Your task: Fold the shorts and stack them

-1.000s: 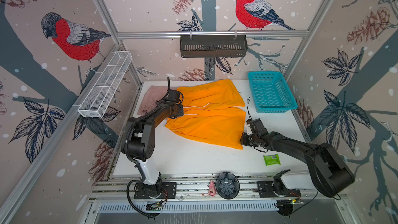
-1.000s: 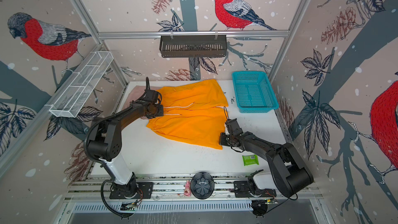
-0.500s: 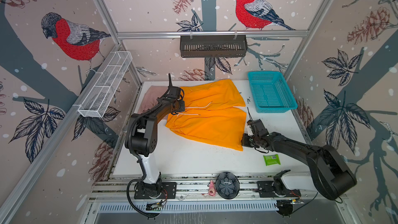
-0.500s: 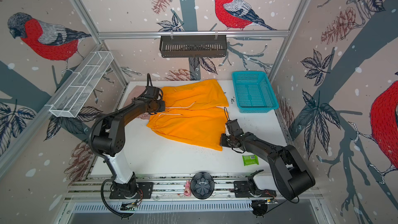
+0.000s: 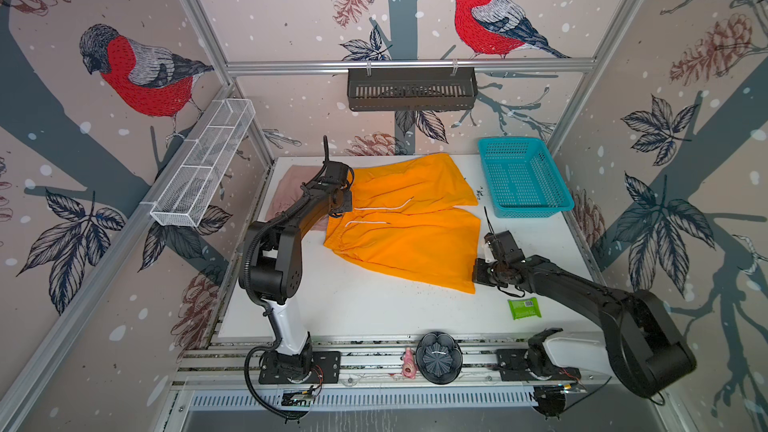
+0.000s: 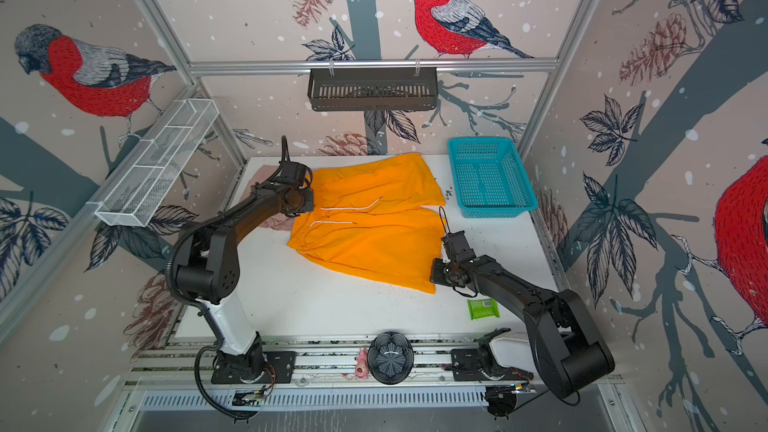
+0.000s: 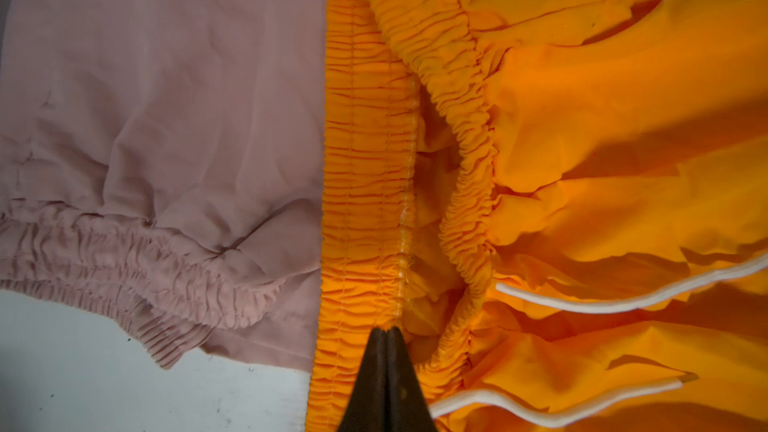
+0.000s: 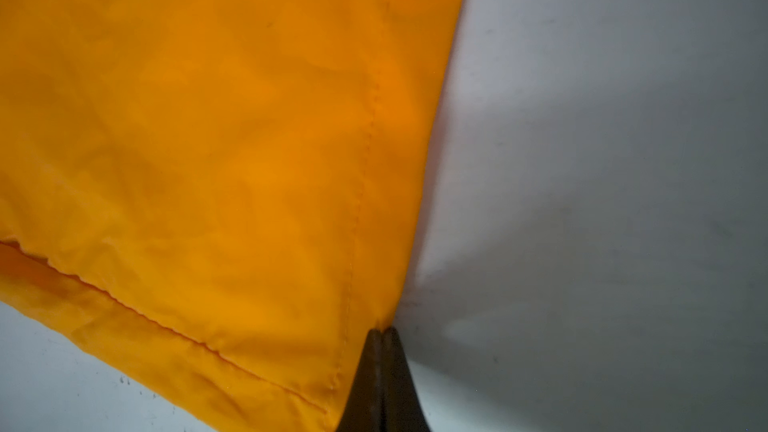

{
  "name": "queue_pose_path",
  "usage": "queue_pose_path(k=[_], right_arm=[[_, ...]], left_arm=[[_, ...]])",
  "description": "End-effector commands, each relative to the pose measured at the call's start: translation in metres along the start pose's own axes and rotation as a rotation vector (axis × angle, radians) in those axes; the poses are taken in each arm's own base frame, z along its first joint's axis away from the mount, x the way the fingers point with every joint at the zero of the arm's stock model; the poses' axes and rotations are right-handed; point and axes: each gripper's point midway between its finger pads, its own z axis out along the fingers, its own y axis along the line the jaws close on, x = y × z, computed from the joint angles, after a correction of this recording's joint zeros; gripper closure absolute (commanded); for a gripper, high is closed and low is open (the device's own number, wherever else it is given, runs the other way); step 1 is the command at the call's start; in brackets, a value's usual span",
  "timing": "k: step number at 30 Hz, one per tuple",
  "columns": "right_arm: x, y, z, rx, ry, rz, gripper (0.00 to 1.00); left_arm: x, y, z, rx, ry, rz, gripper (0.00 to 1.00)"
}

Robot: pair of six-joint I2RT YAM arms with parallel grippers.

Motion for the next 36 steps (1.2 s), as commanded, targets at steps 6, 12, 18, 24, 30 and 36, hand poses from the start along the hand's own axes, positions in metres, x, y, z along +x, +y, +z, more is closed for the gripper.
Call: queue_pose_path(k=[6, 12, 18, 24, 30, 36], right_arm=[[0.002, -0.003, -0.002, 0.014, 0.0, -0.005, 0.77], [0.006, -0.006, -0.001, 0.019, 0.008, 0.003, 0.77], [0.006, -0.005, 0.0, 0.013, 0.005, 0.007, 0.79], [0.005, -0.007, 0.0, 0.025, 0.007, 0.001, 0.79], [0.003, -0.015, -0.005, 0.064, 0.01, -0.01, 0.75], [-0.006, 0.007, -0.016, -0.036, -0.046, -0.042, 0.61]], left_arm=[[0.014, -0.032, 0.021, 0.176, 0.034, 0.032, 0.54], [0.019, -0.039, 0.037, 0.2, 0.052, 0.042, 0.62], [0.018, -0.032, 0.033, 0.156, 0.058, 0.05, 1.0], [0.02, -0.009, 0.013, 0.036, 0.101, 0.027, 1.0], [0.01, -0.006, -0.017, 0.041, 0.086, -0.006, 1.0], [0.011, 0.004, -0.023, -0.015, 0.094, -0.023, 1.0]])
